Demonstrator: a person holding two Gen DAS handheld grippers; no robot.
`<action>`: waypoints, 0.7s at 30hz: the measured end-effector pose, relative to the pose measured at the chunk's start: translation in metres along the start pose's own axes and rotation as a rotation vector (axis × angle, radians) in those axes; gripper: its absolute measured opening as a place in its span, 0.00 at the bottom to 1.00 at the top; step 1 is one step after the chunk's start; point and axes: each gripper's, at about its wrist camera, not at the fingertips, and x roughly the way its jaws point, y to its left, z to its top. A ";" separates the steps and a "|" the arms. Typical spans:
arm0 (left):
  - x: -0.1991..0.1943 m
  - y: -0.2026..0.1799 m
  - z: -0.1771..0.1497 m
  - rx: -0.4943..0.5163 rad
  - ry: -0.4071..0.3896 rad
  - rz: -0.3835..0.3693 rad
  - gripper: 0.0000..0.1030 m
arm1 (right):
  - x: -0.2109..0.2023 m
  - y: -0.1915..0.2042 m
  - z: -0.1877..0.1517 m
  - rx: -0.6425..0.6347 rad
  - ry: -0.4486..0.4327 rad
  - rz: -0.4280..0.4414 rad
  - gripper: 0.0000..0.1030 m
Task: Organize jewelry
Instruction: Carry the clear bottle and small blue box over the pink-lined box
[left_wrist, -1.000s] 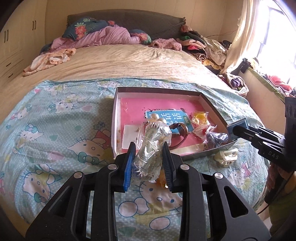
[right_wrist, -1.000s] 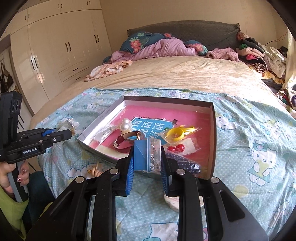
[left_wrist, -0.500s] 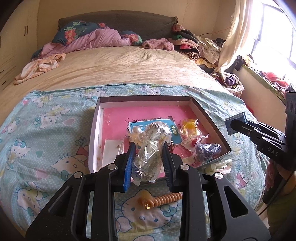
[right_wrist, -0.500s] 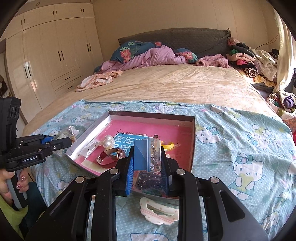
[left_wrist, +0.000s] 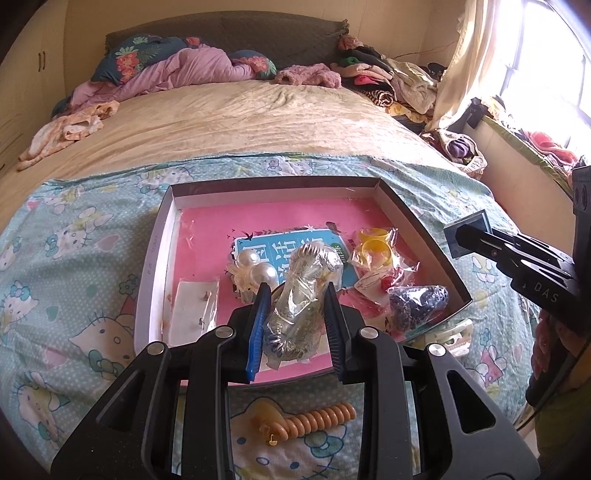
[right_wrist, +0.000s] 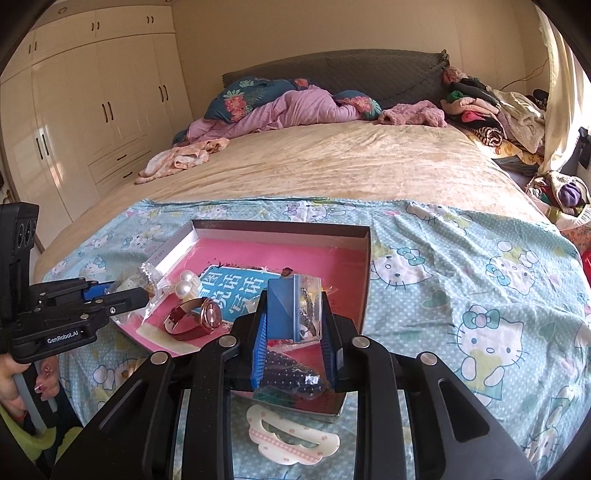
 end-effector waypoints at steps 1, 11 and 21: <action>0.002 0.000 0.000 0.005 0.002 0.006 0.20 | 0.002 -0.002 0.000 0.002 0.002 -0.003 0.23; 0.018 -0.001 -0.005 0.021 0.025 0.023 0.20 | 0.018 -0.011 -0.002 0.012 0.020 -0.021 0.23; 0.030 0.005 -0.009 0.007 0.050 0.024 0.20 | 0.036 -0.020 -0.005 0.025 0.051 -0.039 0.23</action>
